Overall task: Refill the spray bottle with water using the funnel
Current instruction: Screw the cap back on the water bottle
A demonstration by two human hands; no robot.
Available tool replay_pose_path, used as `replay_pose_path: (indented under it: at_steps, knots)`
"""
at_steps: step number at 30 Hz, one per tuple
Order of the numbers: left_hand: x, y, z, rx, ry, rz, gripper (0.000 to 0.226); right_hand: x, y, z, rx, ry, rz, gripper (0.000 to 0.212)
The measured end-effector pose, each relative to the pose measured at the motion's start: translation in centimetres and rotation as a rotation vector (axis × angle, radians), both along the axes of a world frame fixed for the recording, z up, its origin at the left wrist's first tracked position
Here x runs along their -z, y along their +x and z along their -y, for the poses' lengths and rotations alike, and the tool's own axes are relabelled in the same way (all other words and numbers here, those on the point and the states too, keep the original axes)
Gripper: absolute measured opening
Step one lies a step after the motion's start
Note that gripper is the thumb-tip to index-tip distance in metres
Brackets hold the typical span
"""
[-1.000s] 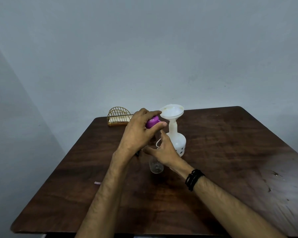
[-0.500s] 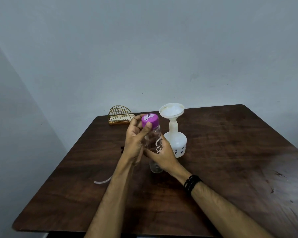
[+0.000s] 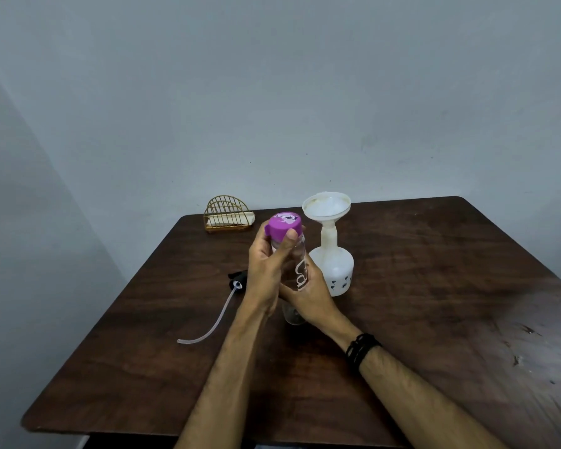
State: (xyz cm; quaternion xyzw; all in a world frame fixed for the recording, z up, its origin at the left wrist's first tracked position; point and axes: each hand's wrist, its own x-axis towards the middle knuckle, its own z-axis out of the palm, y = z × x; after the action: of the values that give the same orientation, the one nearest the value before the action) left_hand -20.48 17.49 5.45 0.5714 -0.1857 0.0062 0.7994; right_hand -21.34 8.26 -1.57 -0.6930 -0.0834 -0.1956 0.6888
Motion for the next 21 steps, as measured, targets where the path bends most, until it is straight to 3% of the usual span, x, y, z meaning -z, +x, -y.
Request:
replay_pose_path:
  at_steps: [2, 6, 8, 11, 13, 18, 21]
  knots:
    - [0.2, 0.2, 0.0, 0.028, -0.111, -0.023, 0.073, 0.1, -0.1, 0.0, 0.005, 0.006, 0.009, 0.057]
    - [0.9, 1.0, 0.0, -0.006, -0.191, -0.064, 0.032, 0.0, -0.2, 0.0, 0.011, 0.006, 0.023, 0.059]
    - [1.1, 1.1, 0.0, -0.038, -0.138, -0.032, 0.036, 0.0, -0.3, 0.0, 0.01, 0.01, 0.021, 0.059]
    - [0.0, 0.0, -0.1, -0.045, -0.021, -0.007, 0.074, 0.0, -0.3, 0.0, 0.002, 0.0, -0.003, 0.058]
    - [-0.3, -0.5, 0.0, -0.015, 0.034, 0.038, 0.084, 0.1, -0.2, 0.0, -0.002, -0.019, -0.011, 0.056]
    - [0.0, 0.0, 0.1, -0.016, -0.075, -0.002, 0.072, 0.2, -0.2, 0.1, 0.004, -0.028, 0.004, 0.058]
    - [0.6, 0.5, -0.1, -0.039, -0.137, -0.047, 0.04, 0.1, -0.3, 0.0, 0.0, -0.015, 0.013, 0.062]
